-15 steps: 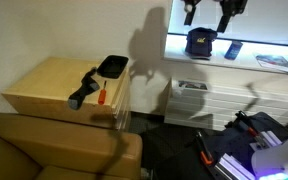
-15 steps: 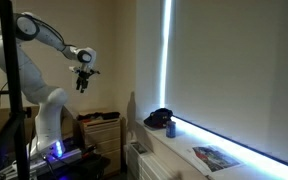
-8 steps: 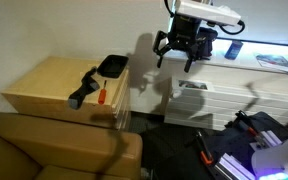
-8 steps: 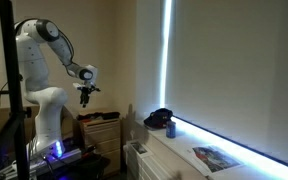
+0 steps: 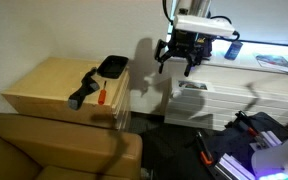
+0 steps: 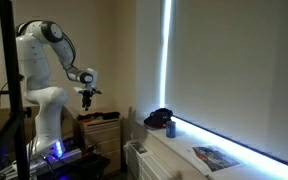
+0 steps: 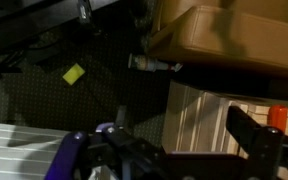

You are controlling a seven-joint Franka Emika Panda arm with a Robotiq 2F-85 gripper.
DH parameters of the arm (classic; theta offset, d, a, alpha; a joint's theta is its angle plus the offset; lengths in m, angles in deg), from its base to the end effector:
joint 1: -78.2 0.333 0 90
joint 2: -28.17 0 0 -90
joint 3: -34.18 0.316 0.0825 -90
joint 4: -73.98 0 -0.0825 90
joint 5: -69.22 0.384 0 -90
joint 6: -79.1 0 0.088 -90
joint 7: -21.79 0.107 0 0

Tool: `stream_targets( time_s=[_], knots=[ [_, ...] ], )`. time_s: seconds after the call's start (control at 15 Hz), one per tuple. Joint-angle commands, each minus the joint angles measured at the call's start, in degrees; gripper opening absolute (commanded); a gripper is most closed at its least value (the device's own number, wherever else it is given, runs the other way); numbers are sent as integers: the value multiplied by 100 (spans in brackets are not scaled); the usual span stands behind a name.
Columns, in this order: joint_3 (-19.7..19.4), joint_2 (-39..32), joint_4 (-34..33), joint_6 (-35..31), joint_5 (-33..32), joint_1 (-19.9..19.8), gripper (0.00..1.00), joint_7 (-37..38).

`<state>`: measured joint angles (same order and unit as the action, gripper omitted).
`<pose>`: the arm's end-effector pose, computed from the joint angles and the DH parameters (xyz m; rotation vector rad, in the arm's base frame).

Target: Open the top drawer, place the tray inside it then put the screwdriver on the tray

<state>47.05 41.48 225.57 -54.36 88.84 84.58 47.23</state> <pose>0.3807 0.1354 0.3119 -2.9429 0.5405 0.2199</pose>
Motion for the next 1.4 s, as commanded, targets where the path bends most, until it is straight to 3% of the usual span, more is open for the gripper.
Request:
stream_targets(
  time_s=[0.0,0.2,0.33,0.4,0.47,0.73,0.8,1.0,1.27,1.33],
  knots=[
    [57,-1453,-194,-1553,18,189,100,-102],
    [-22,-2556,-502,-2653,-697,406,100,286],
    [-317,-3111,-795,-2963,-1324,743,100,753],
    [-374,-3367,-1025,-2846,-1244,866,100,830],
    [-290,-2823,-559,-2837,-1016,754,100,586],
    [-403,-3371,-1000,-2835,-1020,947,100,651],
    [-634,-3482,-1002,-3005,-1261,1113,100,785],
    [-1101,-4120,-1200,-4350,-1514,1563,100,887],
    [-1281,-4946,-1621,-5575,-971,1972,100,527],
    [-1152,-5146,-1773,-5739,-829,1928,100,453]
  ],
)
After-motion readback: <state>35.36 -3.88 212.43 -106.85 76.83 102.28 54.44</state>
